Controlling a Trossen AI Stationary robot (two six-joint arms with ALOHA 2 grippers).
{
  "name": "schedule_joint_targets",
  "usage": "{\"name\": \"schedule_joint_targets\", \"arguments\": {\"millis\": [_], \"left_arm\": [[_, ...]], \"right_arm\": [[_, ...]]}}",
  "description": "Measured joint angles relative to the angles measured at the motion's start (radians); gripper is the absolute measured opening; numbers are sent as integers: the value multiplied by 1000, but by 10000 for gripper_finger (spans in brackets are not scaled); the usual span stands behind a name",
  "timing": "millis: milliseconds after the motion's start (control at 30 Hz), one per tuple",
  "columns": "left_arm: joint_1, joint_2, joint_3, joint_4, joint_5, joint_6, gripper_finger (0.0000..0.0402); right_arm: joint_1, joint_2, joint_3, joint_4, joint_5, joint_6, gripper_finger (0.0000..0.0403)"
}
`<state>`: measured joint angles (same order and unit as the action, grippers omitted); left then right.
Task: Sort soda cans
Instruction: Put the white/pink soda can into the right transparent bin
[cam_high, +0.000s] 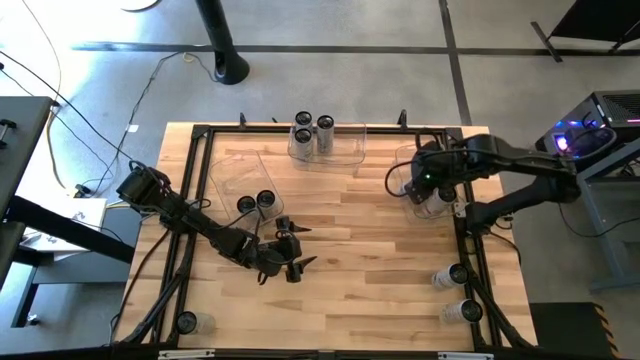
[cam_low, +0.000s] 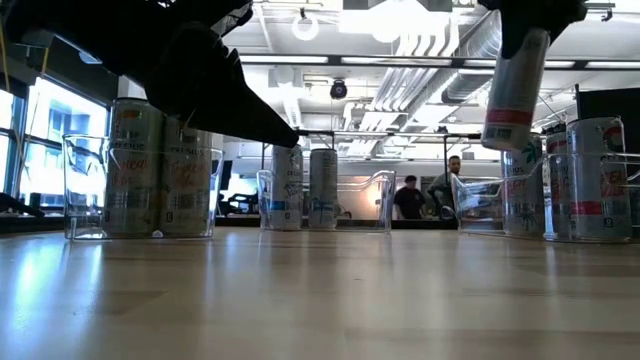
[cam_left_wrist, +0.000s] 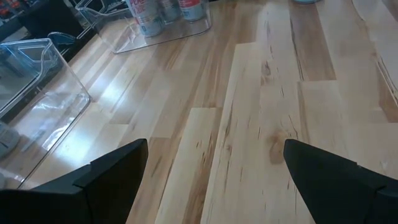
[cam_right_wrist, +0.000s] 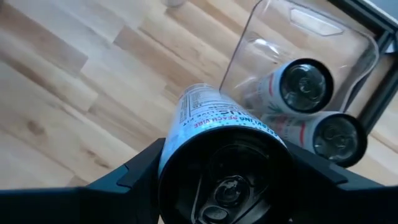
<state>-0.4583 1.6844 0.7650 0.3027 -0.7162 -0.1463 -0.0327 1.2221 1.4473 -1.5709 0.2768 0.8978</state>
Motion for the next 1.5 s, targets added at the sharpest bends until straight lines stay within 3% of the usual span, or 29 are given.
{"name": "schedule_joint_targets", "arguments": {"millis": [333, 867, 1267, 1500], "left_arm": [[0, 0, 0, 0, 0, -8, 372], [0, 0, 0, 1, 0, -8, 372], [1, 0, 0, 1, 0, -8, 372], [1, 0, -1, 1, 0, -8, 372]], "right_arm": [[-92, -1, -70, 1, -25, -60, 240], [-96, 6, -298, 9, -110, -69, 240], [-96, 8, -435, 139, -149, -140, 241], [-96, 7, -445, 123, -176, -140, 316]]}}
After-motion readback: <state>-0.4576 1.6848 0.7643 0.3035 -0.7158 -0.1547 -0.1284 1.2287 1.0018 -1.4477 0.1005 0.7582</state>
